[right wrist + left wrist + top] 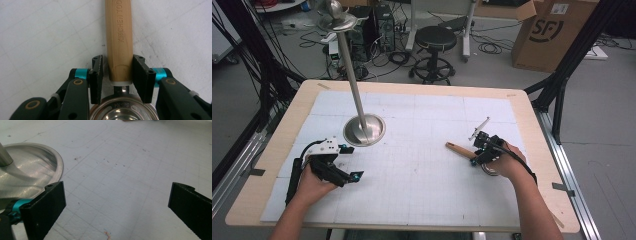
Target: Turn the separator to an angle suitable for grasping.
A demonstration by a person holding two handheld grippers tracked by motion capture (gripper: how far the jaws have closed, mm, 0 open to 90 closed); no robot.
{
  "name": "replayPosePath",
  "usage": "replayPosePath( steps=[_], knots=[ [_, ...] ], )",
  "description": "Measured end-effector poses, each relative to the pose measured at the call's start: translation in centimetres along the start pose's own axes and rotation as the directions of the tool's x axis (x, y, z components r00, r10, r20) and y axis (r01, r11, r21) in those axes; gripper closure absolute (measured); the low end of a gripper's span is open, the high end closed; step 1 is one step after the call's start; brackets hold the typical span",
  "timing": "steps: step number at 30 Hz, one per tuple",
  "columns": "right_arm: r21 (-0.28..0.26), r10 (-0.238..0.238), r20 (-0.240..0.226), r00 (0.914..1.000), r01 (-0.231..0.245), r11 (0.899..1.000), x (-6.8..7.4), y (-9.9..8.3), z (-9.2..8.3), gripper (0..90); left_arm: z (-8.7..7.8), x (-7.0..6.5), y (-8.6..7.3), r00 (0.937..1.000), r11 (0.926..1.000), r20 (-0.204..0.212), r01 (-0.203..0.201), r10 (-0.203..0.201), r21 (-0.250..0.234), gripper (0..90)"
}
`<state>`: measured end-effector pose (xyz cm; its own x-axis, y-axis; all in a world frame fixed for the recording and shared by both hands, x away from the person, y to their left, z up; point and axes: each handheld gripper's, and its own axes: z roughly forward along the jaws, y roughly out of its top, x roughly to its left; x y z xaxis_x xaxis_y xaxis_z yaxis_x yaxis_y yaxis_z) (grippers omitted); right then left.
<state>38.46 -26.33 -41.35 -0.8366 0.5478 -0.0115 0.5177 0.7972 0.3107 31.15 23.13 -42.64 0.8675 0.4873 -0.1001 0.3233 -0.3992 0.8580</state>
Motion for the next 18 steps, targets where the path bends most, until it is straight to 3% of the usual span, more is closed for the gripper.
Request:
replayPosePath(
  steps=[6, 14, 17, 18],
  knots=[
    [-0.001, -0.010, -0.018, 0.9998, 0.010, 1.000, -0.20, 0.00, -0.03, 67.8, -0.09, 0.02, 0.01, 1.0000, 1.0000, 0.002, -0.001, 0.001, 0.000, 1.9],
    [0.007, -0.006, 0.000, 1.0000, 0.006, 1.000, 0.16, 0.13, -0.11, 68.6, -0.10, -0.05, 0.00, 1.0000, 1.0000, 0.009, 0.002, -0.002, 0.001, 1.9],
    [-0.010, 0.000, -0.025, 0.9997, 0.000, 1.000, 0.08, 0.09, -0.16, 68.7, -0.14, 0.07, -0.04, 1.0000, 1.0000, 0.005, 0.005, -0.005, 0.002, 1.9],
    [-0.037, 0.004, -0.053, 0.9986, -0.006, 0.999, 0.13, 0.17, -0.39, 68.7, -0.14, 0.13, -0.05, 1.0000, 1.0000, 0.007, 0.006, -0.006, 0.002, 1.9]
  ],
)
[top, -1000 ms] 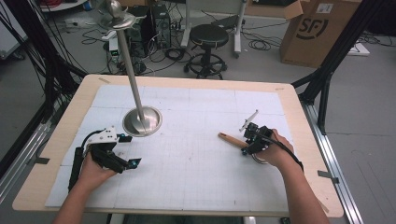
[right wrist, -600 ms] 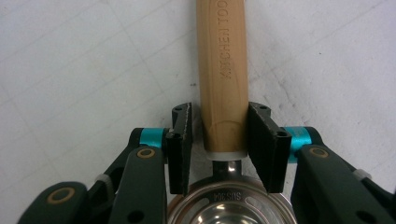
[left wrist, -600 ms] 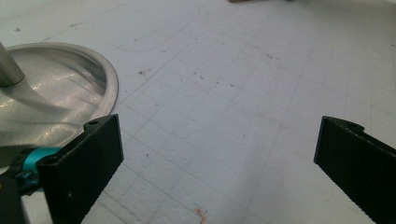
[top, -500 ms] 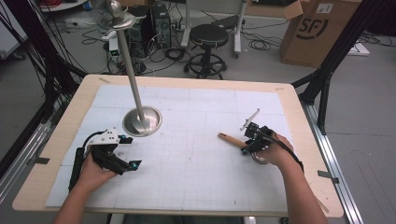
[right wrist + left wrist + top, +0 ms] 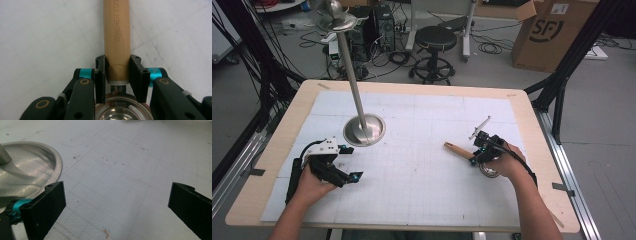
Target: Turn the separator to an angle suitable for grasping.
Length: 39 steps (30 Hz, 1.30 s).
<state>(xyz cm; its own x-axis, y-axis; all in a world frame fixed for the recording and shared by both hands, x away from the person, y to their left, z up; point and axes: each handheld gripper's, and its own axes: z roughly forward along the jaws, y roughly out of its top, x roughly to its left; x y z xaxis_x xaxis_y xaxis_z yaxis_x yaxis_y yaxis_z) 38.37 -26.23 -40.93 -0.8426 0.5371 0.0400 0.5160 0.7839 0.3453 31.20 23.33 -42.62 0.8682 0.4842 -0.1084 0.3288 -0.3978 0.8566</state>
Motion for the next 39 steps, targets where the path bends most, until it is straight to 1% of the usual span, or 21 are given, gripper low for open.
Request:
replayPosePath(
  steps=[4, 6, 9, 10, 11, 12, 13, 15, 16, 17, 21, 22, 23, 24, 27, 28, 30, 32, 35, 37, 39],
  knots=[
    [-0.049, -0.005, -0.025, 0.9997, 0.004, 0.999, 0.3, 0.2, -0.5, 68.7, 0.0, 0.0, 0.0, 1.0000, 1.0000, 0.001, 0.002, -0.002, -0.003, 1.9],
    [-0.089, -0.018, -0.036, 0.9992, 0.015, 0.996, 0.6, 0.5, -0.8, 68.7, 0.1, 0.0, 0.0, 1.0000, 1.0000, 0.002, 0.004, -0.004, -0.004, 1.9],
    [-0.112, -0.019, -0.043, 0.9989, 0.014, 0.994, 0.8, 0.5, -1.1, 68.7, 0.0, -0.1, 0.0, 1.0000, 1.0000, 0.003, 0.004, -0.004, -0.009, 1.9],
    [-0.143, -0.019, -0.052, 0.9985, 0.011, 0.990, 0.8, 0.6, -1.5, 68.7, 0.0, 0.0, 0.0, 1.0000, 0.9999, 0.003, 0.004, -0.003, -0.011, 1.9],
    [-0.143, -0.019, -0.052, 0.9985, 0.011, 0.990, 0.8, 0.6, -1.5, 68.7, -0.1, 0.0, 0.0, 1.0000, 0.9999, 0.003, 0.005, -0.005, -0.013, 1.9],
    [-0.182, -0.008, -0.069, 0.9976, -0.004, 0.983, 0.8, 0.6, -1.9, 68.7, -0.1, 0.0, 0.0, 1.0000, 0.9999, 0.003, 0.004, -0.004, -0.013, 1.9],
    [-0.182, -0.008, -0.069, 0.9976, -0.004, 0.983, 0.8, 0.6, -1.9, 68.7, -0.1, 0.0, 0.0, 1.0000, 0.9999, 0.003, 0.004, -0.004, -0.013, 1.9],
    [-0.229, -0.011, -0.087, 0.9961, -0.009, 0.973, 0.7, 0.5, -2.3, 68.7, -0.1, 0.0, 0.1, 1.0000, 0.9998, 0.001, 0.009, -0.008, -0.018, 1.9],
    [-0.270, -0.015, -0.106, 0.9942, -0.014, 0.963, 0.8, 0.5, -2.8, 68.7, -0.1, 0.1, 0.1, 1.0000, 0.9997, 0.003, 0.009, -0.009, -0.022, 1.9],
    [-0.270, -0.015, -0.106, 0.9942, -0.014, 0.963, 0.8, 0.5, -2.8, 68.7, -0.1, 0.1, 0.1, 0.9999, 0.9997, 0.005, 0.011, -0.011, -0.023, 1.9],
    [-0.344, -0.040, -0.133, 0.9903, -0.008, 0.939, 1.5, 1.0, -3.9, 68.7, -0.1, 0.1, 0.0, 0.9999, 0.9996, 0.004, 0.014, -0.014, -0.026, 1.9],
    [-0.344, -0.040, -0.133, 0.9903, -0.008, 0.939, 1.5, 1.0, -3.9, 68.7, -0.1, 0.1, 0.0, 0.9999, 0.9995, 0.005, 0.013, -0.013, -0.027, 1.9],
    [-0.356, -0.051, -0.131, 0.9900, 0.001, 0.934, 1.7, 1.1, -4.1, 68.7, -0.1, 0.1, 0.0, 0.9999, 0.9995, 0.005, 0.012, -0.012, -0.028, 1.9],
    [-0.378, -0.066, -0.131, 0.9892, 0.011, 0.926, 2.0, 1.6, -4.5, 68.7, -0.1, 0.2, 0.1, 0.9999, 0.9996, 0.002, 0.011, -0.011, -0.026, 1.9],
    [-0.391, -0.083, -0.130, 0.9880, 0.026, 0.920, 2.3, 2.2, -4.8, 68.7, -0.2, 0.2, 0.1, 0.9999, 0.9994, 0.000, 0.012, -0.012, -0.031, 1.9],
    [-0.410, -0.094, -0.127, 0.9874, 0.034, 0.911, 2.6, 2.7, -5.1, 68.6, -0.2, 0.2, 0.1, 0.9999, 0.9992, 0.001, 0.015, -0.015, -0.038, 1.9],
    [-0.415, -0.101, -0.127, 0.9868, 0.039, 0.909, 2.8, 3.0, -5.2, 68.6, -0.3, 0.1, 0.1, 0.9998, 0.9990, 0.001, 0.018, -0.018, -0.041, 1.9],
    [-0.428, -0.116, -0.126, 0.9852, 0.051, 0.902, 3.0, 3.5, -5.4, 68.6, -0.3, 0.2, 0.1, 0.9999, 0.9992, 0.000, 0.011, -0.011, -0.039, 1.9],
    [-0.454, -0.130, -0.124, 0.9838, 0.061, 0.889, 3.2, 4.2, -5.7, 68.6, -0.4, 0.2, 0.2, 0.9999, 0.9987, 0.001, 0.014, -0.014, -0.049, 1.9],
    [-0.456, -0.127, -0.126, 0.9839, 0.056, 0.888, 3.3, 4.3, -5.7, 68.6, -0.4, 0.2, 0.1, 0.9999, 0.9986, 0.001, 0.015, -0.015, -0.050, 1.9],
    [-0.475, -0.130, -0.130, 0.9829, 0.053, 0.878, 3.2, 4.6, -5.9, 68.6, -0.5, 0.3, 0.2, 0.9999, 0.9985, 0.001, 0.013, -0.013, -0.052, 1.9]
  ],
)
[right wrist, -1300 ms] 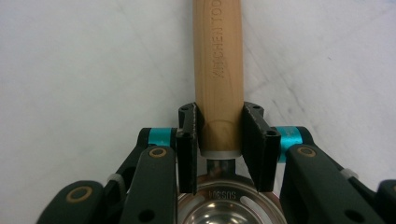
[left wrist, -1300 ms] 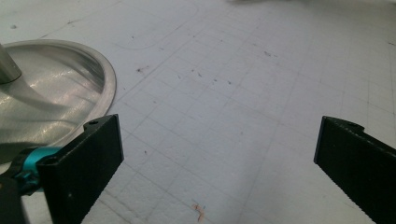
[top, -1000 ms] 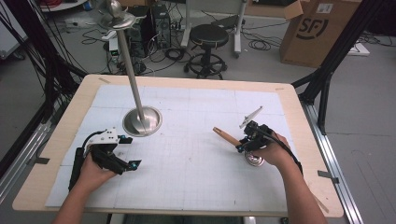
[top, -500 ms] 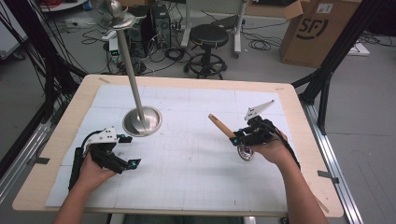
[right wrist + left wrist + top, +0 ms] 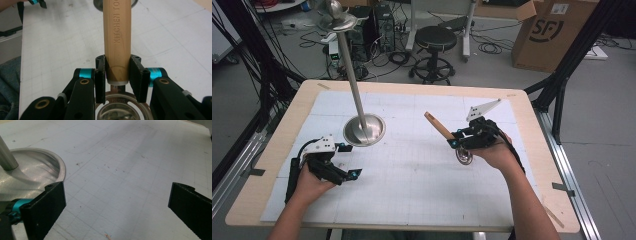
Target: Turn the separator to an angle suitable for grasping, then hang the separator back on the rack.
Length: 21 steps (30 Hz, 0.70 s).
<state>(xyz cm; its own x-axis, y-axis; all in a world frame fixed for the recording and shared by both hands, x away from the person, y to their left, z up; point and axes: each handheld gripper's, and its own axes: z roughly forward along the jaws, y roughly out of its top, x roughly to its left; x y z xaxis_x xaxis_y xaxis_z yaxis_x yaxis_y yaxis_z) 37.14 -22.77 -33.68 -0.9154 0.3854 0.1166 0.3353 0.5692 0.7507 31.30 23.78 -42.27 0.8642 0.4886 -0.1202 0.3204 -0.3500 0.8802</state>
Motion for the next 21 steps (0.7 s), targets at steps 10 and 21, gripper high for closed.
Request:
replayPosePath(
  steps=[10, 21],
  knots=[
    [-0.044, -0.001, -0.014, 0.9999, 0.001, 0.999, 0.0, 1.1, -0.5, 68.6, 0.0, -0.2, 0.0, 0.9999, 0.9999, 0.013, -0.011, 0.011, -0.001, 1.9],
    [-0.078, -0.007, -0.029, 0.9996, 0.004, 0.997, -0.1, 1.5, -0.4, 68.6, -0.2, -0.2, -0.1, 0.9999, 1.0000, 0.011, -0.009, 0.009, -0.003, 1.9]
  ],
)
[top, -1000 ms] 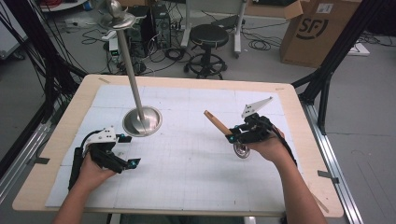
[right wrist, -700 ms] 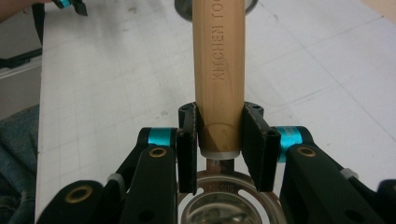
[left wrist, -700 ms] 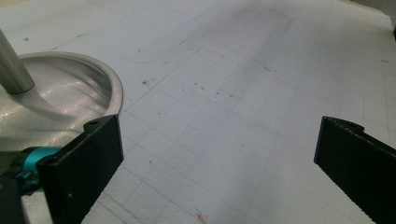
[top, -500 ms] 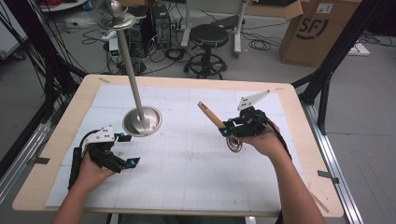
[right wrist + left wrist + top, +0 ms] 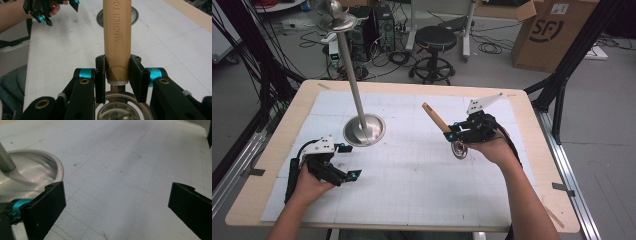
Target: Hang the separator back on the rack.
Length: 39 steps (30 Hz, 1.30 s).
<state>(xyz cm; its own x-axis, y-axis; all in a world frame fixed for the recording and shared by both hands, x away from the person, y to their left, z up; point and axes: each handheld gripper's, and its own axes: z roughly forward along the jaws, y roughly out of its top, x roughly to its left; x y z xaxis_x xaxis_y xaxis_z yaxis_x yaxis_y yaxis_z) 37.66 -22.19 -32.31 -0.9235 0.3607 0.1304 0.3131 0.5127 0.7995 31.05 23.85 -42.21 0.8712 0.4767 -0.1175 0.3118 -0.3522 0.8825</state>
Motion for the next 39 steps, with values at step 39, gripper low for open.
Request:
replayPosePath(
  steps=[39],
  knots=[
    [-0.181, -0.104, -0.047, 0.9934, 0.094, 0.979, 1.2, 9.1, -0.3, 68.6, -0.7, 0.0, 0.1, 0.9998, 0.9997, -0.019, 0.008, -0.009, -0.022, 1.9]
  ],
)
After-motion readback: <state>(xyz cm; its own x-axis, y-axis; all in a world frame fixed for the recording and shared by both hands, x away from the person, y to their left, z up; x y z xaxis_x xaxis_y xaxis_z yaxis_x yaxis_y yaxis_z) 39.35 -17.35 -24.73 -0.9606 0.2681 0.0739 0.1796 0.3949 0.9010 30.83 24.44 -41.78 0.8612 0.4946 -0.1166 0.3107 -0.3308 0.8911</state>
